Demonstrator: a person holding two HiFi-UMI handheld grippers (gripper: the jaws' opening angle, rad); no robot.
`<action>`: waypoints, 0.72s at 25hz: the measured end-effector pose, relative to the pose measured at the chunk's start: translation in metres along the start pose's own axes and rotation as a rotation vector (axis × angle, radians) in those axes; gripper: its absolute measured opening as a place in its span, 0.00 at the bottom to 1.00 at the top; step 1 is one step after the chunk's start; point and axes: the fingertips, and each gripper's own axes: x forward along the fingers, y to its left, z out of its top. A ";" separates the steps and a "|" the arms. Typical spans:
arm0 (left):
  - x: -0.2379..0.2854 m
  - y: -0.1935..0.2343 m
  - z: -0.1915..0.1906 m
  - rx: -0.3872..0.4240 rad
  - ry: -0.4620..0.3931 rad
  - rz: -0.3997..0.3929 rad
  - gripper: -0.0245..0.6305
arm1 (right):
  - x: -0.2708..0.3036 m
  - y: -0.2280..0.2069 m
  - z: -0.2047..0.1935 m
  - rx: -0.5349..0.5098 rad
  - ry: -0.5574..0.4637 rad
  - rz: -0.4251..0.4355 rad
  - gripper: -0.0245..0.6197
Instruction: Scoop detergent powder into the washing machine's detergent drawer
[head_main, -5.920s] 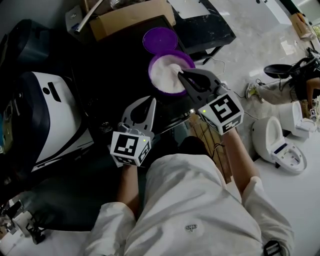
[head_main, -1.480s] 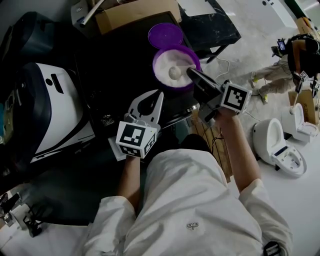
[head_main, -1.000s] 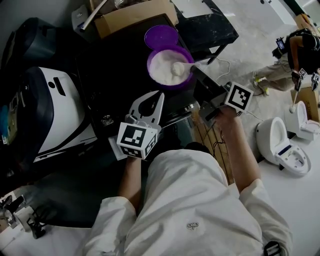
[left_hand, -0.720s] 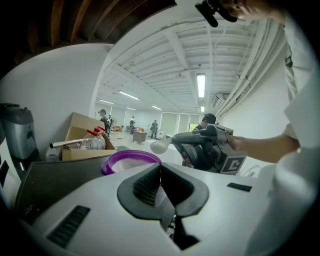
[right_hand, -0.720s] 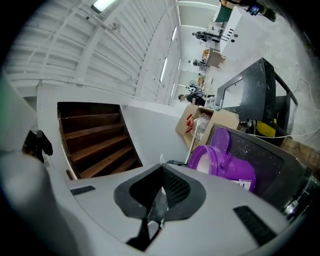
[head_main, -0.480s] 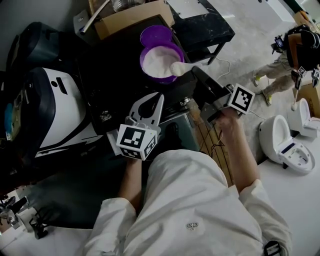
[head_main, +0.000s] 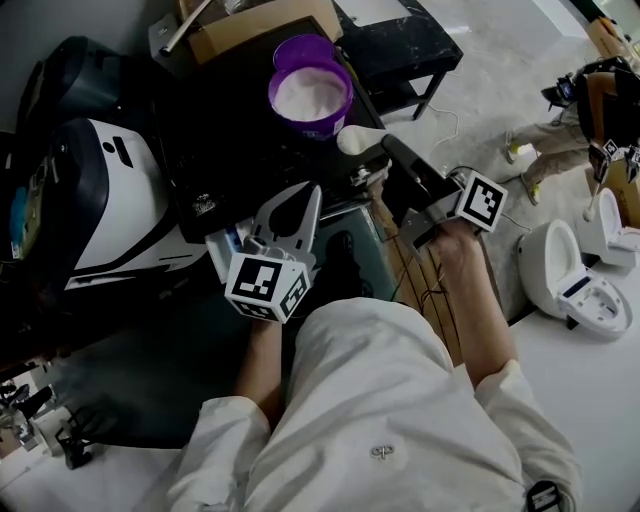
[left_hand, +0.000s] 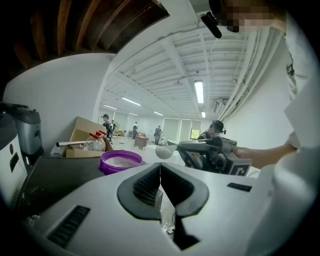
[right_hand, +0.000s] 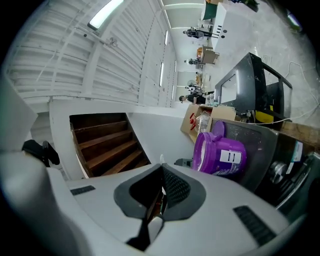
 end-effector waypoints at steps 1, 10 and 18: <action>-0.006 -0.004 -0.002 -0.004 -0.002 0.006 0.07 | -0.005 0.002 -0.005 0.008 0.002 0.005 0.05; -0.063 -0.031 -0.029 -0.040 0.009 0.070 0.07 | -0.039 0.011 -0.052 0.052 0.041 0.022 0.05; -0.107 -0.037 -0.044 -0.050 0.024 0.143 0.07 | -0.045 0.018 -0.078 0.080 0.074 0.053 0.05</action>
